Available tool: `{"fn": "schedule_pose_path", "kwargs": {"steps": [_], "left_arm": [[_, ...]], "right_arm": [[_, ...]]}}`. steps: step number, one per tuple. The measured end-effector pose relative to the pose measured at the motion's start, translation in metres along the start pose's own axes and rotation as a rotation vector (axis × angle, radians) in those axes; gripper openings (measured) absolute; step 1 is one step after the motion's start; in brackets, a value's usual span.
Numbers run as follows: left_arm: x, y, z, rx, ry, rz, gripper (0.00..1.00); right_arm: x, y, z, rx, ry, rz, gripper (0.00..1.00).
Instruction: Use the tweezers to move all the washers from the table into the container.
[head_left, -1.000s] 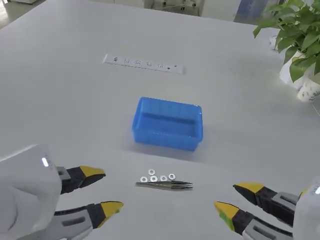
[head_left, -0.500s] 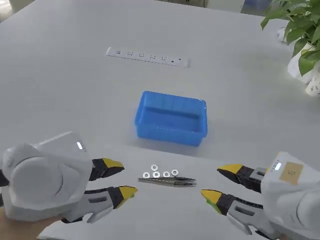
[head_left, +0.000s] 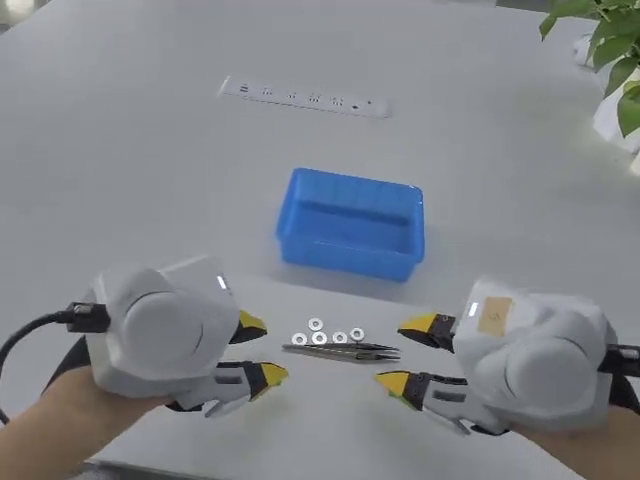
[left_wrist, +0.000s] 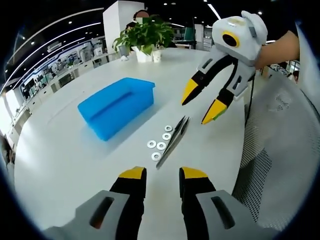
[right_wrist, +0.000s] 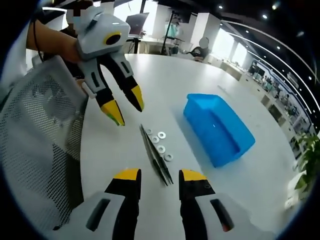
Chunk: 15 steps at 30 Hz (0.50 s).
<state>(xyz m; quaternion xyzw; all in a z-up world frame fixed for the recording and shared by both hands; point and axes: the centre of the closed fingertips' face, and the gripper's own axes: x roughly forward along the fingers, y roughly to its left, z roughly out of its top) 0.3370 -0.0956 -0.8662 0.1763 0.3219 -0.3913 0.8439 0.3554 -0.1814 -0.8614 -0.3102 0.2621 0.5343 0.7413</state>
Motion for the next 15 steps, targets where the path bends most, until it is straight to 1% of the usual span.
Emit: {"fn": "schedule_pose_path", "kwargs": {"steps": [2, 4, 6, 8, 9, 10, 13, 15], "left_arm": [[0.002, 0.0, 0.0, 0.002, 0.003, -0.002, 0.3], [0.004, 0.001, 0.0, 0.01, 0.01, -0.004, 0.29], [0.003, 0.003, 0.001, 0.008, 0.006, -0.006, 0.28], [0.002, 0.005, 0.002, -0.012, -0.004, 0.001, 0.27], [0.001, 0.006, 0.002, -0.017, -0.006, 0.003, 0.27], [0.001, 0.007, 0.001, -0.022, -0.006, 0.003, 0.27], [0.001, 0.007, -0.002, -0.014, 0.008, 0.0, 0.27], [0.002, 0.007, -0.003, -0.01, 0.015, -0.003, 0.27]], "right_arm": [[0.005, -0.001, -0.002, -0.001, 0.014, 0.022, 0.31], [0.008, -0.001, -0.003, -0.003, 0.016, 0.053, 0.31], [0.01, -0.003, -0.002, 0.004, 0.017, 0.069, 0.31], [0.014, -0.003, 0.001, 0.032, 0.0, 0.1, 0.3], [0.017, -0.002, 0.001, 0.049, 0.002, 0.125, 0.29], [0.019, -0.002, 0.0, 0.054, 0.01, 0.136, 0.27], [0.025, -0.001, -0.002, 0.029, 0.029, 0.16, 0.23], [0.025, 0.002, 0.002, 0.022, 0.019, 0.176, 0.22]]}}
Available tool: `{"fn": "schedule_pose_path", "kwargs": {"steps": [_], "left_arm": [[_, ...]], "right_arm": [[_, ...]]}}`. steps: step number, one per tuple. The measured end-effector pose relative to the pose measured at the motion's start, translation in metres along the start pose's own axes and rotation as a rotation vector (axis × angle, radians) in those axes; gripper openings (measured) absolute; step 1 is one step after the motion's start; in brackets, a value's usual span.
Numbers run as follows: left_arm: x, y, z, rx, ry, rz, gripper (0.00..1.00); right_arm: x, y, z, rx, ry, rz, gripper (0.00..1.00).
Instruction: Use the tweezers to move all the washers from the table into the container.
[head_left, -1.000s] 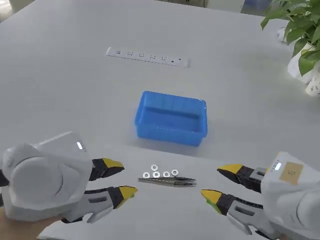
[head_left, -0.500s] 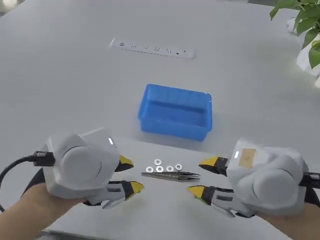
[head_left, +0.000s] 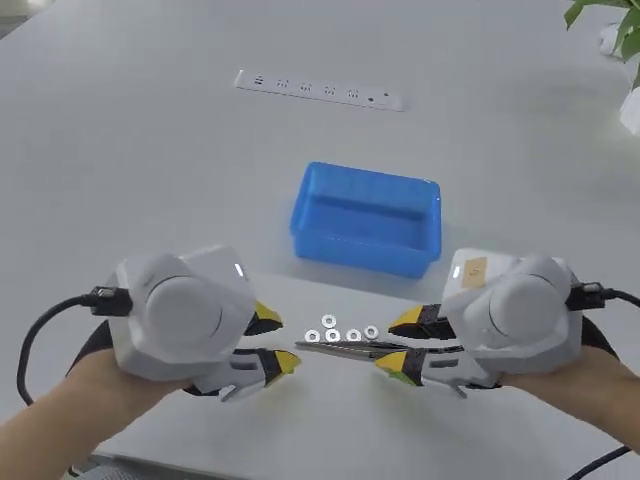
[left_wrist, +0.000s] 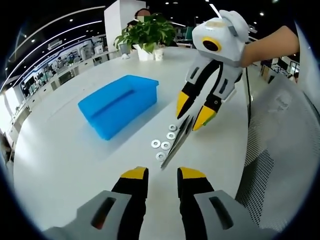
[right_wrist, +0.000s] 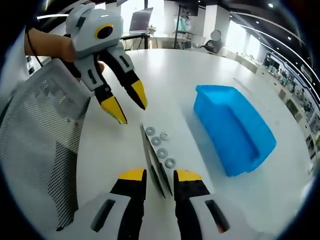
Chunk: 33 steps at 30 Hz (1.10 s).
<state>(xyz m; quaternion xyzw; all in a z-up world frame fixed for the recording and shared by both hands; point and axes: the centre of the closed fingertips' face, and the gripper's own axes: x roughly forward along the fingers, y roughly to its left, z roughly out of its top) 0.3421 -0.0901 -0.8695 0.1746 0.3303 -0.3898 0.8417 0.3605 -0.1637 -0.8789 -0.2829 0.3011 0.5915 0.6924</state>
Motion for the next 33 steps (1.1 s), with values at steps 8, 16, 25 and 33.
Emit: {"fn": "schedule_pose_path", "kwargs": {"steps": [8, 16, 25, 33], "left_arm": [[0.01, -0.002, -0.002, 0.022, 0.023, -0.029, 0.27], [0.017, -0.004, 0.0, 0.032, 0.022, -0.051, 0.27], [0.02, -0.001, 0.0, 0.032, 0.023, -0.055, 0.27], [0.018, 0.002, -0.005, 0.031, 0.019, -0.059, 0.23]], "right_arm": [[0.01, 0.007, -0.001, -0.056, 0.041, 0.04, 0.18], [0.01, 0.01, -0.006, -0.098, 0.076, 0.064, 0.12], [0.01, 0.009, -0.005, -0.165, 0.069, 0.082, 0.08], [0.008, 0.012, 0.003, -0.188, 0.01, 0.07, 0.07]]}}
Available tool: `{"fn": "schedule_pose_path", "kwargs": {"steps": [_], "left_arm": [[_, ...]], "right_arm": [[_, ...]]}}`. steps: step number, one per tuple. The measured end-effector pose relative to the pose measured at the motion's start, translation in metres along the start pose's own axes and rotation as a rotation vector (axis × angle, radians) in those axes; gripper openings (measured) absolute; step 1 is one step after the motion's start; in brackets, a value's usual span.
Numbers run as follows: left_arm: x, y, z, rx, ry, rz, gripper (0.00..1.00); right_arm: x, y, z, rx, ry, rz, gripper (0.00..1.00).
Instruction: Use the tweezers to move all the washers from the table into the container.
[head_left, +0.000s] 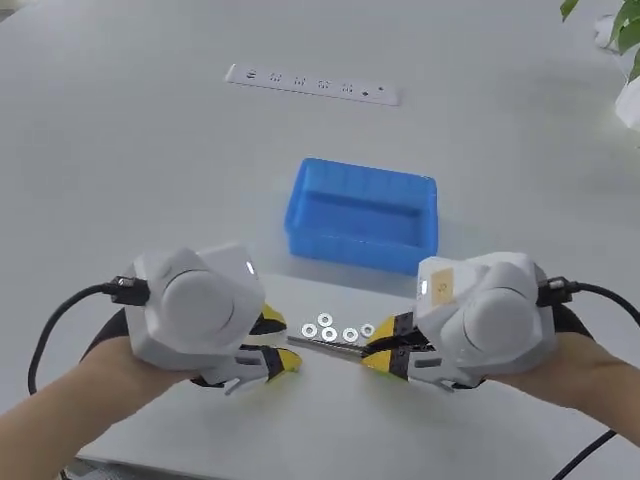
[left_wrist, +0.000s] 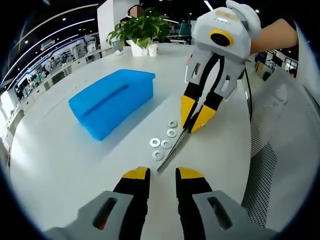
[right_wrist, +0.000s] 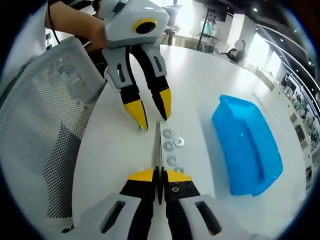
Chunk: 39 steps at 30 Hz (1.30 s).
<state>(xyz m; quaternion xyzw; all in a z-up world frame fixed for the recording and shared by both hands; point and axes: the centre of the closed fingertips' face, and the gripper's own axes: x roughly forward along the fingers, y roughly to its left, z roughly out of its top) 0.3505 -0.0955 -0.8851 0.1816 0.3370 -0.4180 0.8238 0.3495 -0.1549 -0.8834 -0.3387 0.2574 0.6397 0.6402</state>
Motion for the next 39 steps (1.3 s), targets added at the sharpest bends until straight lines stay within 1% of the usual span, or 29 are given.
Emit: {"fn": "schedule_pose_path", "kwargs": {"steps": [2, 3, 6, 8, 9, 11, 12, 14, 15, 16, 17, 19, 21, 23, 25, 27, 30, 34, 37, 39], "left_arm": [[0.0, -0.001, 0.0, 0.01, 0.003, -0.008, 0.19], [-0.001, -0.002, 0.0, 0.028, 0.002, -0.011, 0.17], [0.0, -0.001, 0.004, 0.039, -0.009, -0.015, 0.16], [0.0, -0.003, 0.006, 0.049, -0.023, -0.029, 0.16], [0.001, -0.006, 0.007, 0.062, -0.025, -0.049, 0.16], [0.001, -0.007, 0.006, 0.1, -0.009, -0.057, 0.17], [0.002, -0.009, 0.002, 0.131, 0.02, -0.068, 0.17], [0.003, -0.01, 0.0, 0.159, 0.033, -0.081, 0.16], [0.004, -0.011, 0.004, 0.149, 0.019, -0.08, 0.16], [0.005, -0.013, 0.005, 0.17, 0.022, -0.091, 0.15], [0.005, -0.014, 0.004, 0.18, 0.031, -0.099, 0.13], [0.006, -0.013, 0.004, 0.19, 0.035, -0.101, 0.08], [0.007, -0.013, 0.004, 0.203, 0.049, -0.12, 0.07], [0.006, -0.015, 0.003, 0.226, 0.064, -0.134, 0.07], [0.005, -0.017, 0.002, 0.247, 0.076, -0.15, 0.06], [0.003, -0.02, 0.002, 0.257, 0.085, -0.166, 0.06], [-0.003, -0.021, 0.006, 0.264, 0.078, -0.182, 0.06], [-0.013, -0.025, 0.017, 0.259, 0.044, -0.221, 0.05], [-0.018, -0.026, 0.024, 0.266, 0.025, -0.232, 0.05], [-0.022, -0.028, 0.032, 0.252, -0.002, -0.245, 0.05]], "right_arm": [[-0.001, -0.002, 0.0, 0.001, -0.006, -0.007, 0.07], [-0.002, -0.003, 0.001, 0.0, -0.013, -0.012, 0.07], [-0.003, -0.002, 0.002, 0.001, -0.025, -0.01, 0.07], [-0.004, 0.0, 0.004, -0.001, -0.033, -0.004, 0.07], [-0.003, 0.0, 0.003, 0.0, -0.032, -0.001, 0.07], [-0.003, 0.002, 0.003, -0.009, -0.031, 0.0, 0.07], [-0.003, 0.003, 0.004, -0.005, -0.038, 0.006, 0.07], [-0.004, 0.005, 0.007, -0.014, -0.048, 0.013, 0.07], [-0.004, 0.007, 0.009, -0.017, -0.057, 0.018, 0.07], [-0.003, 0.007, 0.009, -0.018, -0.056, 0.017, 0.07], [-0.003, 0.007, 0.009, -0.027, -0.051, 0.019, 0.07], [-0.002, 0.009, 0.009, -0.034, -0.051, 0.028, 0.07], [-0.002, 0.009, 0.008, -0.034, -0.049, 0.026, 0.07], [-0.002, 0.01, 0.009, -0.031, -0.053, 0.027, 0.07], [-0.001, 0.011, 0.009, -0.036, -0.05, 0.03, 0.07], [-0.001, 0.012, 0.008, -0.042, -0.046, 0.034, 0.07], [0.0, 0.013, 0.007, -0.044, -0.043, 0.032, 0.07], [-0.001, 0.014, 0.005, -0.035, -0.041, 0.027, 0.07], [-0.001, 0.013, 0.006, -0.031, -0.044, 0.02, 0.07], [-0.002, 0.013, 0.005, -0.029, -0.043, 0.014, 0.07]]}}
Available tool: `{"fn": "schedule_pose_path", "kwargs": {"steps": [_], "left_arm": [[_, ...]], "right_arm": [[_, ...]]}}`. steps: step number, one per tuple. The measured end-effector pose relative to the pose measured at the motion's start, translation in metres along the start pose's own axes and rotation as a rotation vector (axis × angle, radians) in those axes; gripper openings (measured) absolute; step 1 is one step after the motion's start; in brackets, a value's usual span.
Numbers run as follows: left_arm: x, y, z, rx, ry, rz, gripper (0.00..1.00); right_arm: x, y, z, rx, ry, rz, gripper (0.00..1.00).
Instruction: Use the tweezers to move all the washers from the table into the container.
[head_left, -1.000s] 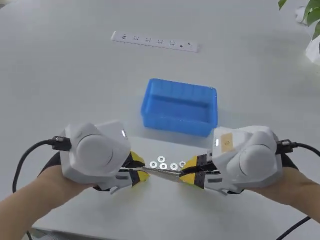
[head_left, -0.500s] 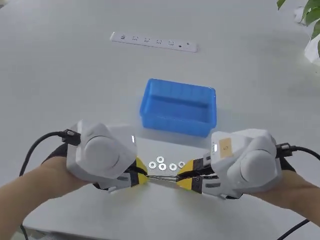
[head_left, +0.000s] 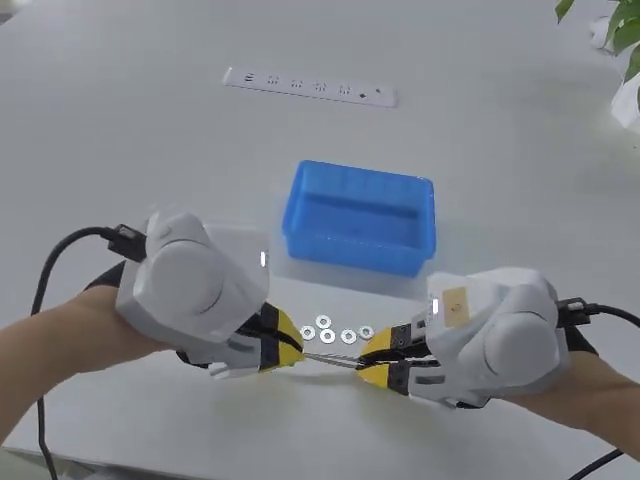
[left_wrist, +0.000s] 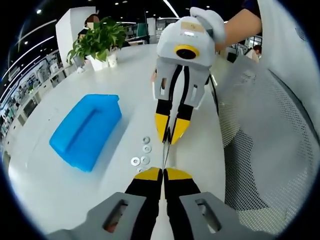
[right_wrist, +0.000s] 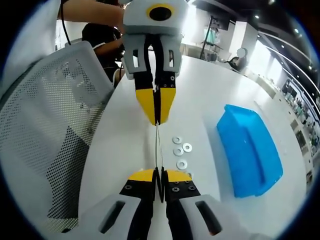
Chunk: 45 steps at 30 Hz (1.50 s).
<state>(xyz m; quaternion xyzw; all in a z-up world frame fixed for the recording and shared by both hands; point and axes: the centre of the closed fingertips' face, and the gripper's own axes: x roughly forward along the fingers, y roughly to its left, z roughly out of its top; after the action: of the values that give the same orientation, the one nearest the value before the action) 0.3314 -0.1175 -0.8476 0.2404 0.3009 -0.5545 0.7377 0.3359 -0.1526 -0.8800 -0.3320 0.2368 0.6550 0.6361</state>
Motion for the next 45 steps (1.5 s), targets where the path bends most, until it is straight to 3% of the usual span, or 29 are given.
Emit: {"fn": "schedule_pose_path", "kwargs": {"steps": [4, 6, 8, 13, 16, 19, 21, 23, 25, 27, 30, 34, 36, 45], "left_arm": [[-0.009, -0.002, 0.016, -0.006, -0.062, -0.008, 0.04], [-0.013, -0.004, 0.039, -0.063, -0.196, -0.037, 0.04], [-0.016, -0.001, 0.047, -0.066, -0.228, -0.027, 0.04], [-0.009, -0.004, 0.036, -0.036, -0.165, -0.032, 0.04], [-0.008, -0.003, 0.024, -0.034, -0.128, -0.016, 0.04], [-0.012, 0.006, 0.006, -0.073, -0.096, 0.04, 0.04], [-0.016, 0.02, -0.008, -0.115, -0.079, 0.115, 0.06], [-0.018, 0.024, -0.023, -0.147, -0.049, 0.133, 0.16], [-0.018, 0.026, -0.029, -0.115, -0.022, 0.138, 0.2], [-0.012, 0.018, -0.031, -0.089, -0.004, 0.089, 0.2], [-0.003, 0.018, -0.033, -0.004, 0.04, 0.084, 0.19], [0.009, 0.015, -0.029, 0.036, 0.033, 0.054, 0.14], [0.01, 0.012, -0.027, 0.04, 0.032, 0.039, 0.07], [0.003, 0.002, -0.028, 0.086, 0.06, -0.022, 0.05]], "right_arm": [[-0.002, -0.001, 0.002, 0.008, -0.014, -0.015, 0.07], [-0.003, -0.003, 0.007, 0.049, -0.043, -0.032, 0.07], [-0.003, -0.004, 0.01, 0.042, -0.049, -0.042, 0.07], [-0.001, -0.002, 0.013, 0.053, -0.067, -0.045, 0.07], [-0.001, -0.002, 0.013, 0.055, -0.068, -0.048, 0.07], [-0.003, -0.003, 0.014, 0.065, -0.078, -0.05, 0.06], [-0.005, -0.003, 0.013, 0.066, -0.079, -0.051, 0.06], [-0.008, -0.003, 0.012, 0.069, -0.084, -0.053, 0.06], [-0.009, -0.002, 0.012, 0.071, -0.085, -0.052, 0.06], [-0.01, -0.002, 0.013, 0.071, -0.09, -0.053, 0.06], [-0.011, -0.002, 0.017, 0.075, -0.104, -0.048, 0.06], [-0.011, 0.001, 0.022, 0.071, -0.117, -0.031, 0.06], [-0.01, 0.001, 0.022, 0.068, -0.115, -0.031, 0.06], [-0.007, 0.006, 0.022, 0.054, -0.113, -0.01, 0.06]]}}
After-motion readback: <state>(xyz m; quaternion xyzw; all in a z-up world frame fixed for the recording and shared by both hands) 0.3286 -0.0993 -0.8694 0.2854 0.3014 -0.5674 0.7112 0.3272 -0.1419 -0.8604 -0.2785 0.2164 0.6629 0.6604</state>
